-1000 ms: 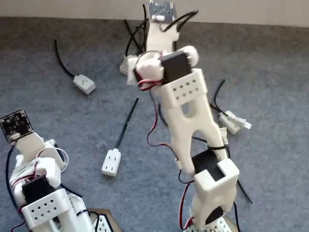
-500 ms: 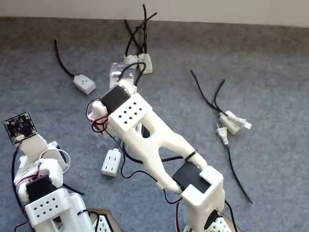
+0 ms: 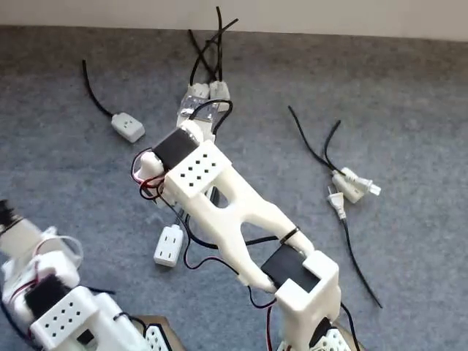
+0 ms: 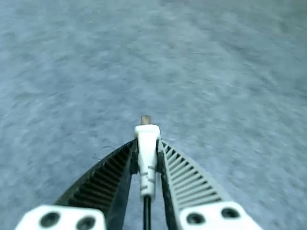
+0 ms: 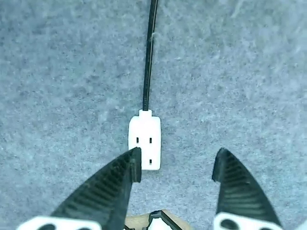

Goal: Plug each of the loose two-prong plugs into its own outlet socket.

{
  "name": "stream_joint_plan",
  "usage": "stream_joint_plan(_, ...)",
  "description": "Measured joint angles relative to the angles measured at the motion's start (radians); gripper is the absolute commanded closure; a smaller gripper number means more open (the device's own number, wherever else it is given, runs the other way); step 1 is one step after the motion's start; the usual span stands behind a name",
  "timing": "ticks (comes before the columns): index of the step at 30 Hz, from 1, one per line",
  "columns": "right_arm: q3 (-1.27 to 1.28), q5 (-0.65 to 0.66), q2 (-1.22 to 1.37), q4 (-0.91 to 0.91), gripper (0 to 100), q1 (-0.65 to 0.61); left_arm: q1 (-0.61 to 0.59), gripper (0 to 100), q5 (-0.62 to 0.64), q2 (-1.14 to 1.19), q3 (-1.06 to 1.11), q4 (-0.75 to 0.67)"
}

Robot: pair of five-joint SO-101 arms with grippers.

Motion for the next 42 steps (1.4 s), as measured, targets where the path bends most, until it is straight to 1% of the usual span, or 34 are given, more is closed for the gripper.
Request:
stream_joint_plan(3,0.035,0.000,0.000,-0.002,76.8,-0.029,-0.120,99,0.000,0.000,0.000,0.000)
stream_joint_plan(6,0.107,0.000,0.018,-0.040,76.8,-0.069,-0.166,99,0.002,0.000,0.000,0.000)
stream_joint_plan(10,0.176,-0.002,0.114,-0.115,76.8,-0.138,-0.170,99,0.002,0.000,0.000,0.000)
stream_joint_plan(14,0.175,-0.006,0.153,-0.123,77.0,-0.175,-0.170,99,0.000,0.000,0.017,-0.006)
stream_joint_plan(17,0.169,-0.006,0.183,-0.123,77.0,-0.172,-0.170,99,0.000,0.000,0.021,-0.012)
stream_joint_plan(25,0.124,-0.006,0.273,-0.209,77.1,-0.175,-0.153,99,0.000,0.000,0.021,-0.015)
stream_joint_plan(39,0.115,-0.006,0.215,-0.241,77.1,-0.175,-0.153,99,0.000,0.000,0.021,-0.017)
stream_joint_plan(42,0.115,-0.006,0.227,-0.288,77.1,-0.175,-0.153,99,0.000,0.000,0.021,-0.017)
